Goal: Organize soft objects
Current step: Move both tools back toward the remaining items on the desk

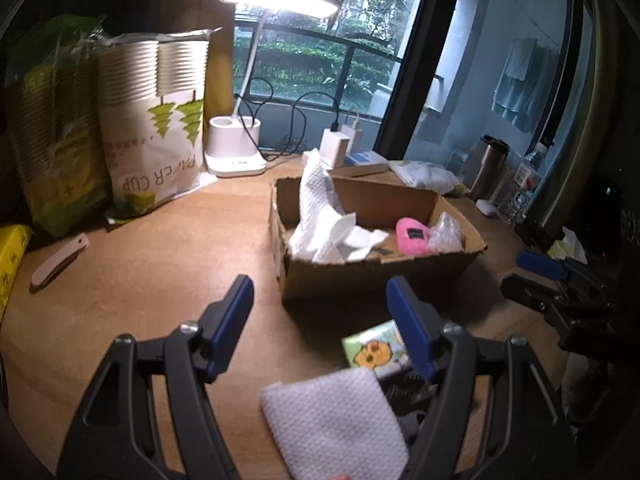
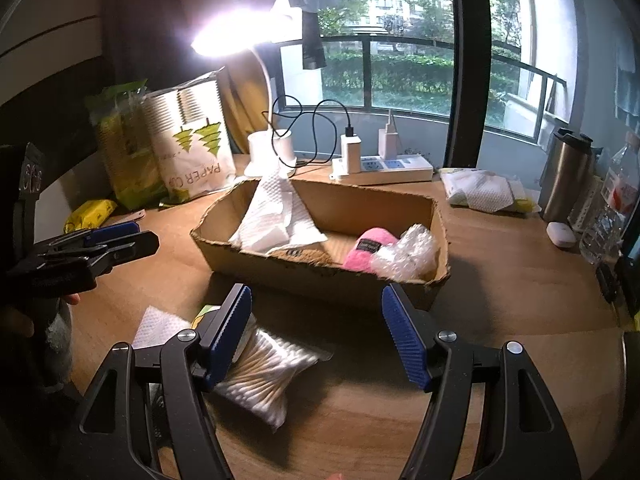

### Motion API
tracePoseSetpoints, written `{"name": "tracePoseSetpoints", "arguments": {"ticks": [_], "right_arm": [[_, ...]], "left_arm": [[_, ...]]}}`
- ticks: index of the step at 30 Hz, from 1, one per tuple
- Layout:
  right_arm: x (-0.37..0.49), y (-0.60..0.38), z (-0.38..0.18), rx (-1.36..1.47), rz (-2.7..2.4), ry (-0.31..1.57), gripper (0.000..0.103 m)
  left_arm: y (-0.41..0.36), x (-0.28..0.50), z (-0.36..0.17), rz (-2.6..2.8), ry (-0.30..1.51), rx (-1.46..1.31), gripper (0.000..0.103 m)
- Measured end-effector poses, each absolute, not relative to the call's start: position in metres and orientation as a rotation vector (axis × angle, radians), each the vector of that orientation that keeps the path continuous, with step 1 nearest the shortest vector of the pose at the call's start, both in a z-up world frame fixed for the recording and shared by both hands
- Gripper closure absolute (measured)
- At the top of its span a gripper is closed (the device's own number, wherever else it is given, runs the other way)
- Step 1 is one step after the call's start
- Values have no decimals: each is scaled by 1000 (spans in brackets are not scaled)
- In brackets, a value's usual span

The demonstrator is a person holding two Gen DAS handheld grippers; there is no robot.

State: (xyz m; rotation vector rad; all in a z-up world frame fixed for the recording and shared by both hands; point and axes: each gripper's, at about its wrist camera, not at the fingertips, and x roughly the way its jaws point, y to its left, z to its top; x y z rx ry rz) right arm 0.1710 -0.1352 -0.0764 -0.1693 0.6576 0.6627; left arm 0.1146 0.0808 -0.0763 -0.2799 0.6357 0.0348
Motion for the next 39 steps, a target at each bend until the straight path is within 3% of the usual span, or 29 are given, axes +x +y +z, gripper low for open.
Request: {"name": "tracePoseSetpoints", "arguments": {"ticks": [29, 39], "right_arm": [[153, -131, -121, -180, 675, 760, 32], [167, -121, -145, -183, 674, 834, 32]], "left_arm": [[58, 82, -148, 11, 841, -323, 32], [61, 77, -154, 2, 821, -339, 31]]}}
